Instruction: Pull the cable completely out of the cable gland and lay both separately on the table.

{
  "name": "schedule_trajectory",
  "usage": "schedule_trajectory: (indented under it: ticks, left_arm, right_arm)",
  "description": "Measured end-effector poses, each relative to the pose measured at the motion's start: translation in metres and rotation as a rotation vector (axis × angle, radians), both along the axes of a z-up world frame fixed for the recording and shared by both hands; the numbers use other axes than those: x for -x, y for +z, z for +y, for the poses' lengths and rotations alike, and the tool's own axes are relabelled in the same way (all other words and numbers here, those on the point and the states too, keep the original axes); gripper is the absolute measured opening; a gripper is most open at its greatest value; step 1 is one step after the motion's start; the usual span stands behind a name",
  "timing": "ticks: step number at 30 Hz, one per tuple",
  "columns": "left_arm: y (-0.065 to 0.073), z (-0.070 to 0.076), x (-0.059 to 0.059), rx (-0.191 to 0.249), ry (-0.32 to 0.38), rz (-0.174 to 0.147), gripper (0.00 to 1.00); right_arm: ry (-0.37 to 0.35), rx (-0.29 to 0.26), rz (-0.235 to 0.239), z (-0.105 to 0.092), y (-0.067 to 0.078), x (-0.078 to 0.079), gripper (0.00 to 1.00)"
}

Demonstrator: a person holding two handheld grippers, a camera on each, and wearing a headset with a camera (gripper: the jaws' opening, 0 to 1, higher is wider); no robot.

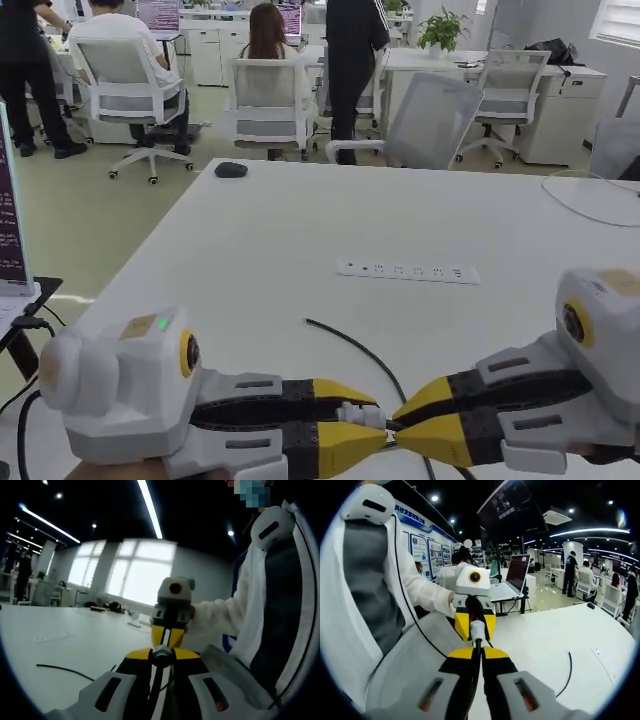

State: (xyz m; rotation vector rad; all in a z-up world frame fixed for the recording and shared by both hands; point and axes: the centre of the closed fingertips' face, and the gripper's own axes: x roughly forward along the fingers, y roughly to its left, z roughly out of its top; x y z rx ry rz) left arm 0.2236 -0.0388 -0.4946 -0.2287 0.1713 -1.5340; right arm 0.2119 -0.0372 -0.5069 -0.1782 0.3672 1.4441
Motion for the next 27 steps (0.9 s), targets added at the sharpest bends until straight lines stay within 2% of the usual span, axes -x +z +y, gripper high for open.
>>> schedule_trajectory:
  ticks: [4,9,12,13,19,27]
  left_arm:
    - [0.000,0.000,-0.002,-0.011,0.007,-0.014,0.16]
    - [0.005,0.012,-0.007,0.015,0.037,0.000,0.16]
    - [0.007,0.017,-0.011,0.019,0.056,0.003,0.16]
    - [0.007,0.019,-0.011,0.022,0.059,0.006,0.16]
    - [0.007,0.019,-0.010,0.009,0.061,-0.005,0.16]
    - [0.009,0.019,-0.009,0.014,0.066,0.000,0.16]
  right_arm:
    - [-0.012,0.014,0.011,-0.004,-0.004,-0.002,0.03]
    - [-0.040,0.034,0.017,-0.015,-0.007,-0.004,0.03]
    - [-0.061,0.095,-0.006,-0.026,-0.018,-0.008,0.03]
    - [-0.064,0.097,-0.008,-0.028,-0.019,-0.009,0.03]
    - [-0.067,0.121,-0.007,-0.036,-0.028,-0.008,0.03]
    - [-0.091,0.141,-0.009,-0.052,-0.034,-0.012,0.03]
